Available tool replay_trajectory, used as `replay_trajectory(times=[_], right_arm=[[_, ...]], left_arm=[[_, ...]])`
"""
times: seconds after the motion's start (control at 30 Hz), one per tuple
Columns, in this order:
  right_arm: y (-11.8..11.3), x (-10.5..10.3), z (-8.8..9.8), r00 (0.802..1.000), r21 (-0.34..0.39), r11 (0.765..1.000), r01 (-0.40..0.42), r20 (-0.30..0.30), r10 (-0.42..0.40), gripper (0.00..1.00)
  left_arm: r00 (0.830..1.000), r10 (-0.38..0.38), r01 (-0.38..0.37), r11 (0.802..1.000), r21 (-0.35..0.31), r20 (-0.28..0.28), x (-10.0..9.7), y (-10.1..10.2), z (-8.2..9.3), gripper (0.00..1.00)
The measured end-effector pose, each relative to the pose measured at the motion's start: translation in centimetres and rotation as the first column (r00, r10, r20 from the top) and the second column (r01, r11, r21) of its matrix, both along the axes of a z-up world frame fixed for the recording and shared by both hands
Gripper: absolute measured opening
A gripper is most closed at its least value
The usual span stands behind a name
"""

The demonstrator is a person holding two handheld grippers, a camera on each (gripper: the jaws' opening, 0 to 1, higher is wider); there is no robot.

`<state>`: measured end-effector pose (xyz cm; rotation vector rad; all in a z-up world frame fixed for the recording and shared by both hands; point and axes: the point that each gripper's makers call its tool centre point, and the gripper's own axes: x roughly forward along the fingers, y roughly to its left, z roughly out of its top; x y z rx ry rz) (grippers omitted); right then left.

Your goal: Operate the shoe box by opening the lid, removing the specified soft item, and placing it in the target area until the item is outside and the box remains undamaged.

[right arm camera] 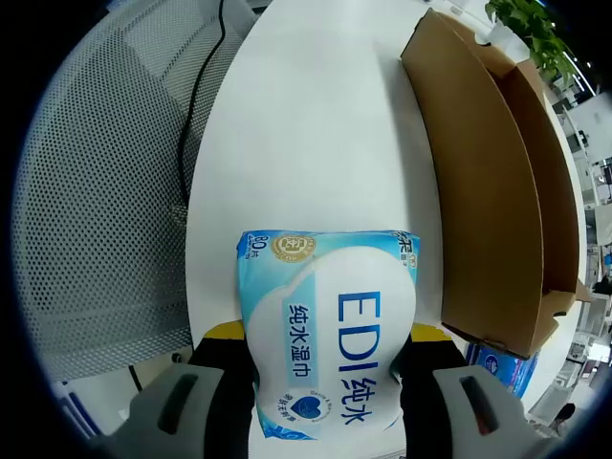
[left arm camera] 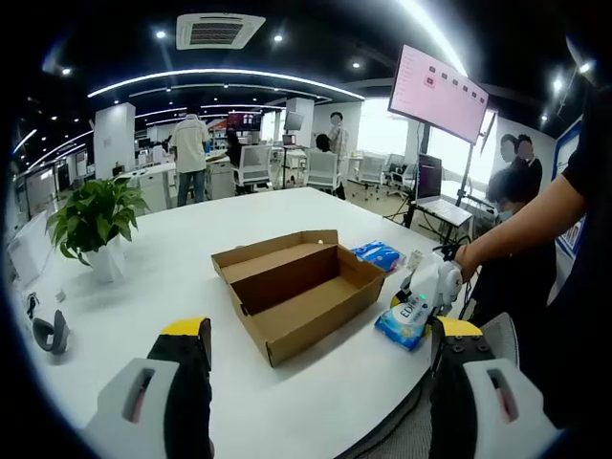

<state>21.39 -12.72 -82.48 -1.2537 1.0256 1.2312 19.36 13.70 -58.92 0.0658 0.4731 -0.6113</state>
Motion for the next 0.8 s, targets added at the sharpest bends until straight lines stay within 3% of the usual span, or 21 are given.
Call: replay_trajectory(times=[0.8], right_arm=[[-5.3, 0.1, -0.1, 0.999, -0.035, 0.999, 0.038, 0.007, -0.038, 0.59]], left_arm=[[1.0, 0.021, -0.02, 1.0, 0.02, -0.018, -0.3, 0.7, -1.1, 0.95]])
